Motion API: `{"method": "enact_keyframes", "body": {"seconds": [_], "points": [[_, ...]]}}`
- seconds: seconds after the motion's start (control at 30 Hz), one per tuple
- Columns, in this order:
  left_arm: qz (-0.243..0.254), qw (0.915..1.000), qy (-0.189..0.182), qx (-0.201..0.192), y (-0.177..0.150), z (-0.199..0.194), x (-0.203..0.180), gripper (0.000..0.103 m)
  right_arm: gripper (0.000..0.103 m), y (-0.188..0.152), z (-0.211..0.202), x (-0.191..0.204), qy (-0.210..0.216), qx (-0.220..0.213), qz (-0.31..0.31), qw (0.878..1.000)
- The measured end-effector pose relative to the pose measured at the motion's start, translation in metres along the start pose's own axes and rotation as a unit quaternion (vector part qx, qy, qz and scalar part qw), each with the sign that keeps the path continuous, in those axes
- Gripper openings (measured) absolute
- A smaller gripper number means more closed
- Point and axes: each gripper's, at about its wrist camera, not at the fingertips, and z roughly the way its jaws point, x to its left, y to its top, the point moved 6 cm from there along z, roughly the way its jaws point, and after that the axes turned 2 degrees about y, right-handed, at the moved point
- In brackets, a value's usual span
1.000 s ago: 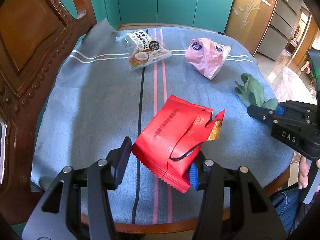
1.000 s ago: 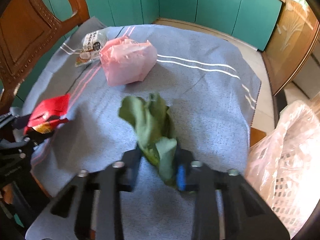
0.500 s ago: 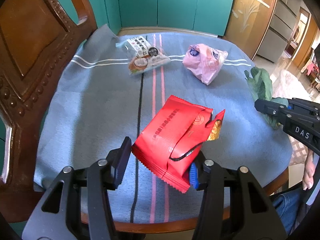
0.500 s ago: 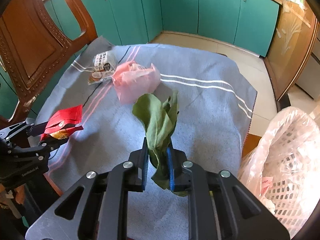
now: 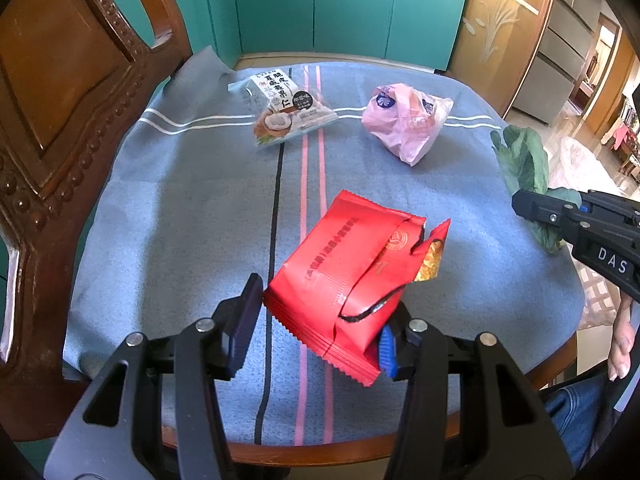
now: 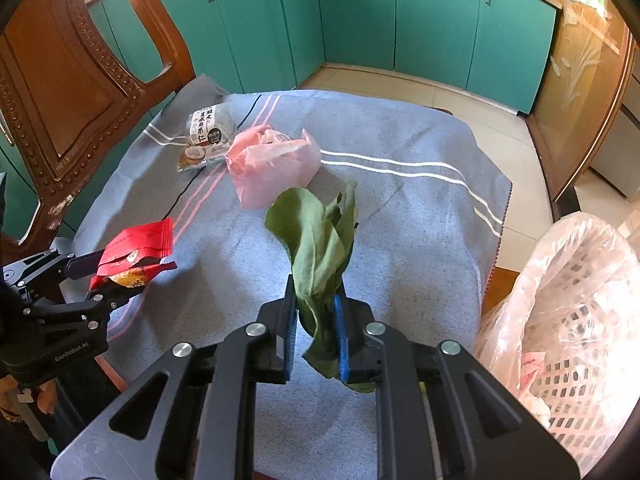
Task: Collect trash
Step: 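Hold the red packet in the left tool and the leaves in the right tool above the seat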
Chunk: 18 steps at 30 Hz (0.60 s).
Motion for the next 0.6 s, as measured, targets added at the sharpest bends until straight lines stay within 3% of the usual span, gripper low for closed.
{"method": "enact_keyframes", "body": {"seconds": [0.6], "points": [[-0.004,1.0000,0.000,-0.004,-0.0004,0.0012,-0.0002,0.052,0.017,-0.0007,-0.0004,0.0021,0.001,0.000,-0.003,1.000]]}}
